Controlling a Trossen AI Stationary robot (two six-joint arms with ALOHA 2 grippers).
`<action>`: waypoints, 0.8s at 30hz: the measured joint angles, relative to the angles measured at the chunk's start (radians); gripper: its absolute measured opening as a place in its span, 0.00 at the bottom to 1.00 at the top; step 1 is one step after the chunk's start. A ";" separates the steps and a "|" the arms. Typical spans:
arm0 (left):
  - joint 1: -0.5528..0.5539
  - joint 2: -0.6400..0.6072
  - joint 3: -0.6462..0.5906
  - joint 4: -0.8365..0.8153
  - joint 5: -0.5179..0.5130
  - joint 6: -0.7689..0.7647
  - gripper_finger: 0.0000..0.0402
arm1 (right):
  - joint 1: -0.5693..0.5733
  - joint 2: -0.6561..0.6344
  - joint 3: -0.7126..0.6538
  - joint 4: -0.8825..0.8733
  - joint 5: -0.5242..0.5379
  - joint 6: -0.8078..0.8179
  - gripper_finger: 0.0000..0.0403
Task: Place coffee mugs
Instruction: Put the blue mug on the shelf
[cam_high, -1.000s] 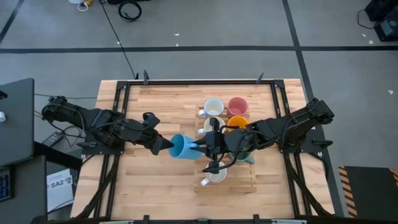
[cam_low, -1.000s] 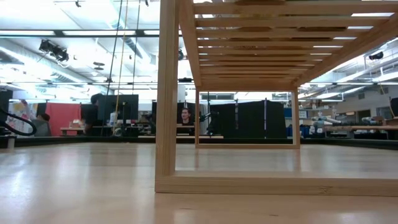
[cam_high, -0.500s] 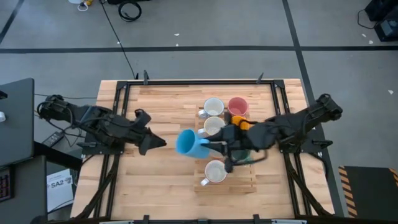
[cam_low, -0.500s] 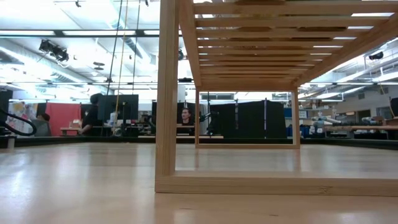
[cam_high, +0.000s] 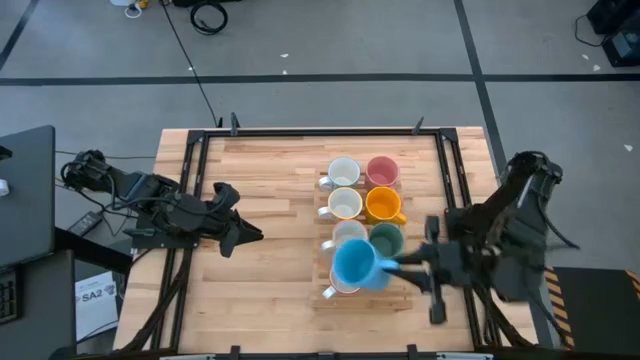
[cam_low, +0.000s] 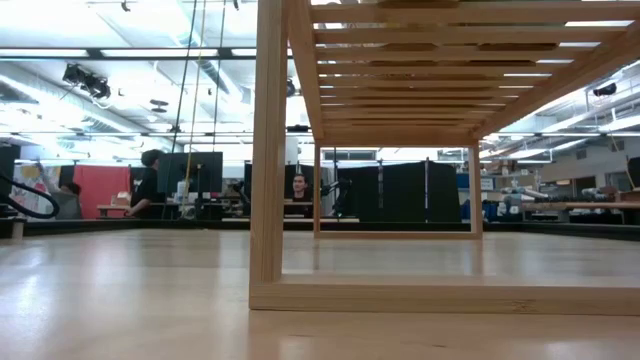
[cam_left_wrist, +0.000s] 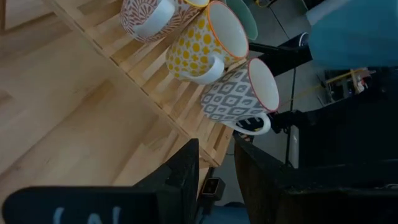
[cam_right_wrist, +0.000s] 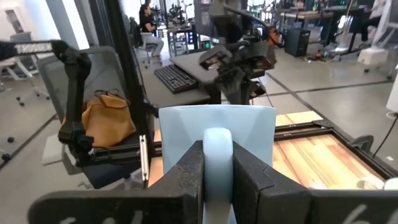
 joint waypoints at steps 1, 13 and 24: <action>-0.003 0.000 0.000 0.000 0.000 0.000 0.27 | 0.031 0.009 0.000 0.000 0.032 0.000 0.14; -0.010 0.000 0.000 0.000 -0.004 -0.008 0.27 | 0.292 0.174 0.000 0.002 0.413 0.003 0.14; -0.010 0.000 0.000 0.000 -0.005 -0.008 0.27 | 0.327 0.337 0.000 0.002 0.621 0.003 0.15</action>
